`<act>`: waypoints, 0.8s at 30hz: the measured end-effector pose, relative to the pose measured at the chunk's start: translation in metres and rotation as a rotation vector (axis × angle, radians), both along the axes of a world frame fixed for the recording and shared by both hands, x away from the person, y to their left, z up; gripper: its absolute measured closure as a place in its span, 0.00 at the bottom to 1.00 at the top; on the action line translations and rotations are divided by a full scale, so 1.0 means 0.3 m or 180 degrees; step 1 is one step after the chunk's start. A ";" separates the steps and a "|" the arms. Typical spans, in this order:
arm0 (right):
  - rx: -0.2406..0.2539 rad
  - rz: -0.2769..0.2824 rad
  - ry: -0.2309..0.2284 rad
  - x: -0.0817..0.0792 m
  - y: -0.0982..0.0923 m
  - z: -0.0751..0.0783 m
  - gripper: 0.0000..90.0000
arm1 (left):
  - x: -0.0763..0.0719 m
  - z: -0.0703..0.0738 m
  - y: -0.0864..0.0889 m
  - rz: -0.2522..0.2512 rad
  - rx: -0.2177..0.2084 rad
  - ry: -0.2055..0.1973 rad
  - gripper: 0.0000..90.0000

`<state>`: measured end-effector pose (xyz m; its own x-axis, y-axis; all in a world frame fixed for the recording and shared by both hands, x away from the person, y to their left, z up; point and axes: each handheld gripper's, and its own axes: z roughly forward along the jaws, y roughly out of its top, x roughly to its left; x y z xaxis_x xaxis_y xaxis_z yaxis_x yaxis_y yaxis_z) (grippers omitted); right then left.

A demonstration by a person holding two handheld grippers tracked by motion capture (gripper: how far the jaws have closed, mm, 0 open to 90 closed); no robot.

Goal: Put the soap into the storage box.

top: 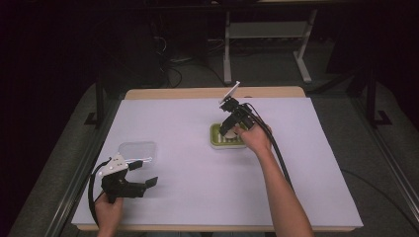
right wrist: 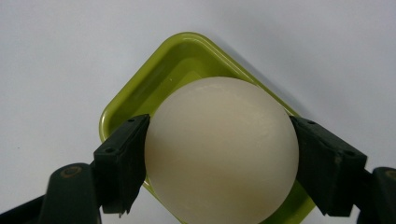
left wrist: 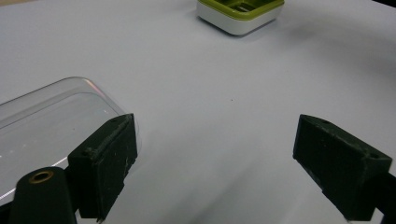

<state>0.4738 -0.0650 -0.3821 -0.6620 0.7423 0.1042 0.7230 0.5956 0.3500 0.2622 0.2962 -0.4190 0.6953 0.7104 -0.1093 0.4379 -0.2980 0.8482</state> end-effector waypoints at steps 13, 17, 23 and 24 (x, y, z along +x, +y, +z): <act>-0.0028 -0.0031 0.0046 0.004 0.006 -0.019 0.26 | 0.000 0.000 0.001 0.0000 -0.0003 -0.0002 0.14; -0.0033 -0.0029 0.0063 0.005 0.008 -0.025 0.26 | -0.001 0.000 0.000 0.0002 -0.0007 -0.0002 0.14; -0.0032 -0.0030 0.0067 0.007 0.004 -0.036 0.26 | -0.001 0.000 0.000 0.0000 -0.0006 -0.0001 0.14; -0.0038 -0.0032 0.0071 0.007 0.004 -0.038 0.26 | -0.001 0.000 0.000 -0.0001 -0.0001 -0.0002 0.14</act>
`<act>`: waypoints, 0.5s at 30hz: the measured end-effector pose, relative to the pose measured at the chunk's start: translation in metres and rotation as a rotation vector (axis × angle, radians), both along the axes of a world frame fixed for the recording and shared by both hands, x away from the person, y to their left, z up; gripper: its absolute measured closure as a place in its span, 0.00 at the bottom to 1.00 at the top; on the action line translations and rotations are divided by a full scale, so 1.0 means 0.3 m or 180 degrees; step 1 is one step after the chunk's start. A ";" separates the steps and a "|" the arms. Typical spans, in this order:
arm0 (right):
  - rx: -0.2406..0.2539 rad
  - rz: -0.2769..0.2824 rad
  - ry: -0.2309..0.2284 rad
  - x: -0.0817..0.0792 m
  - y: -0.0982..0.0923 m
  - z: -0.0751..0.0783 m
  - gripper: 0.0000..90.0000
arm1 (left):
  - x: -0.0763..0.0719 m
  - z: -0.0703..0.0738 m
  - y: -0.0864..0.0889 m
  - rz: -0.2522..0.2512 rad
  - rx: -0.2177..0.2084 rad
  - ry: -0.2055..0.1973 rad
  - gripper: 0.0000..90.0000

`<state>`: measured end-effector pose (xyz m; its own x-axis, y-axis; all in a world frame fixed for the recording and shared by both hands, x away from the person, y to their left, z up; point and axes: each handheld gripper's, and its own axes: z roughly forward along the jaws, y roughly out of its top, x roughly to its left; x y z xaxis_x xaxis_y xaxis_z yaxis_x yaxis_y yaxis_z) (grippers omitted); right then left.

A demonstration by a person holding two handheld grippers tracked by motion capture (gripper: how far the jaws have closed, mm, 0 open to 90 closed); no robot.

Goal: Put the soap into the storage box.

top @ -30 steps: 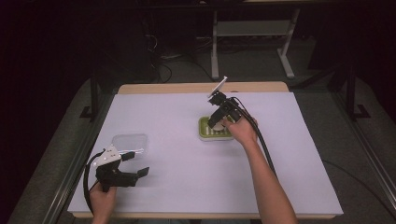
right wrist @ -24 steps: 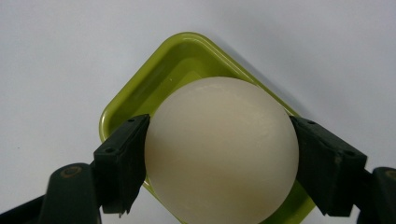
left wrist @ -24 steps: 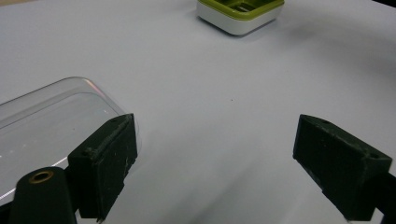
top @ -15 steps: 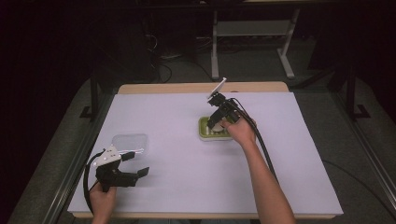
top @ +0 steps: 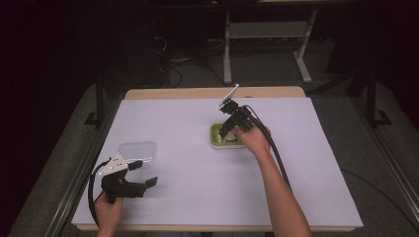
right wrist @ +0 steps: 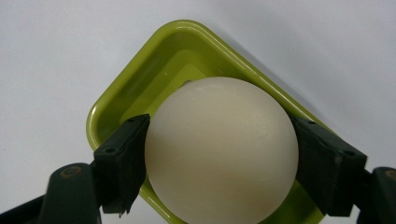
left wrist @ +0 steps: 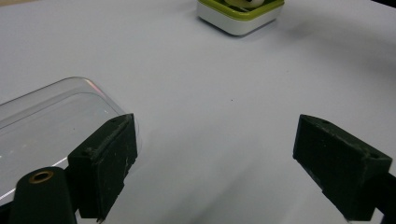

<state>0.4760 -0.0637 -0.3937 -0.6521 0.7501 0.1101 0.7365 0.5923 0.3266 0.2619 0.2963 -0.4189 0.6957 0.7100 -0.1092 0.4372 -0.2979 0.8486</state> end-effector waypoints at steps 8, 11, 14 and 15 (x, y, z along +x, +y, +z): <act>-0.0006 -0.0018 0.0024 0.004 -0.003 -0.012 0.26 | 0.001 0.000 0.001 0.0001 -0.0003 -0.0001 0.14; -0.0005 -0.0016 0.0028 0.005 -0.004 -0.014 0.26 | 0.000 -0.001 0.001 0.0001 -0.0006 -0.0001 0.14; -0.0014 -0.0013 0.0037 0.005 -0.003 -0.015 0.26 | 0.000 0.000 0.000 0.0003 -0.0009 0.0000 0.14; -0.0013 -0.0015 0.0039 0.005 -0.003 -0.015 0.26 | 0.000 0.000 0.000 0.0004 -0.0008 0.0000 0.14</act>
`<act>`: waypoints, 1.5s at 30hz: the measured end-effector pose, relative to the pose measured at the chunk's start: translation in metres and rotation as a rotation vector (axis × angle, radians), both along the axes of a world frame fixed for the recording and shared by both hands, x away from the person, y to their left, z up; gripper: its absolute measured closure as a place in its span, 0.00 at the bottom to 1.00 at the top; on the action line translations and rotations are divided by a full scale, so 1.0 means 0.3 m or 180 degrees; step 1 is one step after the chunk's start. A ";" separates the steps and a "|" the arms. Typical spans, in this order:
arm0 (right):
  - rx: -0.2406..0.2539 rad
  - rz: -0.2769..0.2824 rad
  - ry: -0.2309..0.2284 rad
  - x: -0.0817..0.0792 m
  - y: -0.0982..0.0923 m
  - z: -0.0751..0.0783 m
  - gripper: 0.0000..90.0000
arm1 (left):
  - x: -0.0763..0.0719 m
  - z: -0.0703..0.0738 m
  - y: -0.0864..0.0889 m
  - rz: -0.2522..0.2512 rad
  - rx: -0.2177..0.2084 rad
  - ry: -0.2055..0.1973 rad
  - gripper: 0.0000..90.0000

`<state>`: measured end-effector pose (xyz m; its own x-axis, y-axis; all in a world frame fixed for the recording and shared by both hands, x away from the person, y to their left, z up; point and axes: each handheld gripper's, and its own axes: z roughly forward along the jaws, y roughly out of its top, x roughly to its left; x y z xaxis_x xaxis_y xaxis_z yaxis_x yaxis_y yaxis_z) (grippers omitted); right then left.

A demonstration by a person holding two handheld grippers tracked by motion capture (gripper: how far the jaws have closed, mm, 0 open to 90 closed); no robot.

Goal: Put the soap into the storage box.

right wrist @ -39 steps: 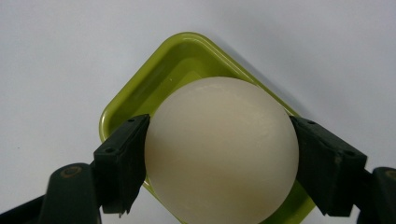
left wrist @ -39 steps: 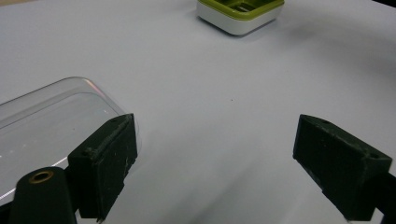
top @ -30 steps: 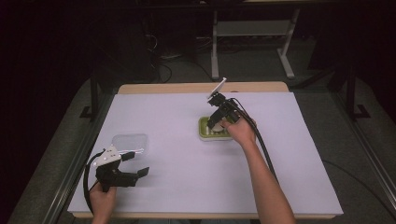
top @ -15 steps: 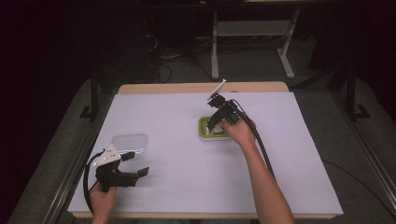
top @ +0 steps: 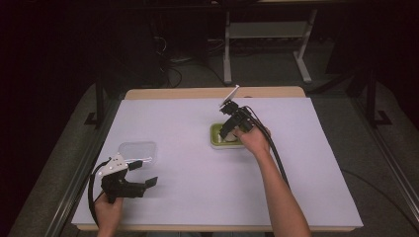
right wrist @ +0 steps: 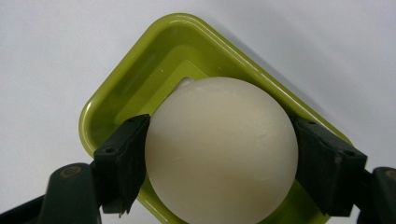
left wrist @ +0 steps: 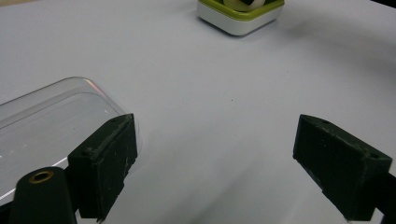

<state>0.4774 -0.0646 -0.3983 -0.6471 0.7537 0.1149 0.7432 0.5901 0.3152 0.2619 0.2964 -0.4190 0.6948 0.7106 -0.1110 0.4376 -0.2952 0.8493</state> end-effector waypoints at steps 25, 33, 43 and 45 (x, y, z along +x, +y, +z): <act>-0.0035 -0.0006 0.0022 0.000 0.001 -0.007 0.25 | -0.001 0.000 0.000 -0.0004 0.0005 0.0001 0.14; -0.0019 0.0003 0.0018 -0.003 -0.002 -0.005 0.25 | 0.000 0.000 -0.001 -0.0005 0.0013 0.0002 0.14; 0.0030 0.0004 -0.0047 -0.009 -0.011 0.015 0.27 | 0.000 0.000 -0.001 -0.0006 0.0021 0.0004 0.14; 0.0089 -0.0017 -0.0076 -0.012 -0.018 0.027 0.29 | 0.001 0.000 -0.002 -0.0010 0.0025 0.0004 0.14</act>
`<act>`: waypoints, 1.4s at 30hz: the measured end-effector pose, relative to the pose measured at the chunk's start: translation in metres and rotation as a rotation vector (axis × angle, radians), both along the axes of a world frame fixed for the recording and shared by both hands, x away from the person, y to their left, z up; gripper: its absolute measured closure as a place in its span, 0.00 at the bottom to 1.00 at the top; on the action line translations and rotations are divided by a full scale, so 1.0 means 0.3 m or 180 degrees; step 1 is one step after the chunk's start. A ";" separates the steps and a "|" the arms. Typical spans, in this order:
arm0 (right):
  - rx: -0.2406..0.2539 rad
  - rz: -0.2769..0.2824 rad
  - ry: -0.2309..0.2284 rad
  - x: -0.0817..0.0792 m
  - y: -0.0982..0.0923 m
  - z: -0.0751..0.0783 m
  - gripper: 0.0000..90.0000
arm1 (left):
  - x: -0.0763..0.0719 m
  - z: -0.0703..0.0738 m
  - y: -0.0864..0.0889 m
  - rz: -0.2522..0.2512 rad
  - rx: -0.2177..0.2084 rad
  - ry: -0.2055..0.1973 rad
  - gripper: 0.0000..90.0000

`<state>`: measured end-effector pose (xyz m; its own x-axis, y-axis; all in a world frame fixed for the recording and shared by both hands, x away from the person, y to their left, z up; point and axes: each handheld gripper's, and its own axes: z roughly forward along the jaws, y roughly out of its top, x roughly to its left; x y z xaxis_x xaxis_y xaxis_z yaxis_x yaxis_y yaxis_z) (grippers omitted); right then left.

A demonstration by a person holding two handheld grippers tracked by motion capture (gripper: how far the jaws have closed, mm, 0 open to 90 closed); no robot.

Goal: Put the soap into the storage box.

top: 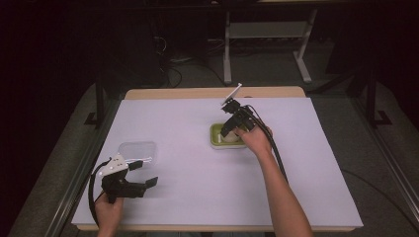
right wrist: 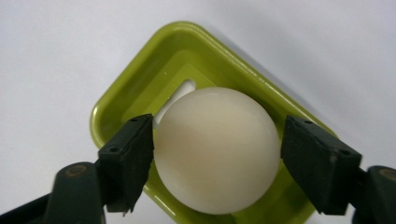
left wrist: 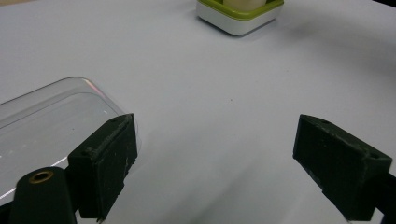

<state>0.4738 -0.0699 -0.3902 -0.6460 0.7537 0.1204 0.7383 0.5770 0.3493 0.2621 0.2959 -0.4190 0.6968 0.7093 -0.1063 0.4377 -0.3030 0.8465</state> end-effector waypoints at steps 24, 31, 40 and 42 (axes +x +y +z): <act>0.0165 0.0039 -0.0124 -0.055 -0.064 0.075 0.28 | 0.000 -0.001 -0.003 -0.0004 0.0010 0.0005 0.14; 0.0210 -0.0008 -0.0153 -0.079 -0.099 0.081 0.28 | 0.000 -0.001 -0.006 -0.0024 0.0032 -0.0009 0.14; 0.0344 -0.0062 -0.0158 -0.111 -0.154 0.089 0.28 | 0.001 -0.002 -0.004 -0.0016 0.0019 -0.0010 0.14; 0.0357 -0.0070 -0.0161 -0.117 -0.166 0.088 0.28 | 0.001 -0.003 -0.005 -0.0011 0.0011 -0.0009 0.14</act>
